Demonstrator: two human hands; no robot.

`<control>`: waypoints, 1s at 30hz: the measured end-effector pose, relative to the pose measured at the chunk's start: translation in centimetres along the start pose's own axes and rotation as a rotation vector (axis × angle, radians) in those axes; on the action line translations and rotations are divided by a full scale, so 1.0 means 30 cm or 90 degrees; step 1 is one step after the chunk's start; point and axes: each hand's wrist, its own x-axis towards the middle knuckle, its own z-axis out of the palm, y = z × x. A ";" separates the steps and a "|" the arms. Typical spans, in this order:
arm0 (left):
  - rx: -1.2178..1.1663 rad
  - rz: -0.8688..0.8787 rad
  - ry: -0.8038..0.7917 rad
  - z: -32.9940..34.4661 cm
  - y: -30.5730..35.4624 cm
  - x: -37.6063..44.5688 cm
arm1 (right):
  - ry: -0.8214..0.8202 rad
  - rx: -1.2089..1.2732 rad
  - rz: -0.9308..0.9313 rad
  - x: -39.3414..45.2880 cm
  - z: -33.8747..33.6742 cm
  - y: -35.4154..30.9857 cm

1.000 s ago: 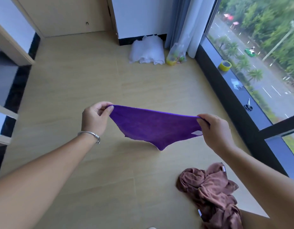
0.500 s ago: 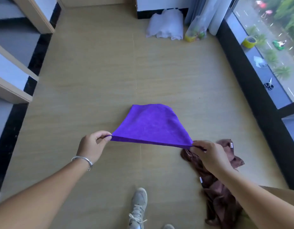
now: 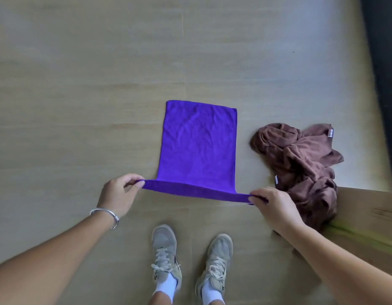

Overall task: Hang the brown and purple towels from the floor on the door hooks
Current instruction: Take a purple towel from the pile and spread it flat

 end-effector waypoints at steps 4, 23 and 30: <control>-0.002 0.024 0.008 0.099 -0.087 0.173 | 0.054 -0.036 -0.023 0.186 0.107 0.030; 0.152 0.251 0.203 0.613 -0.118 1.397 | 0.349 -0.107 -0.070 1.449 0.361 0.224; 0.458 0.362 0.042 0.738 -0.270 1.054 | 0.221 -0.301 -0.188 1.202 0.526 0.262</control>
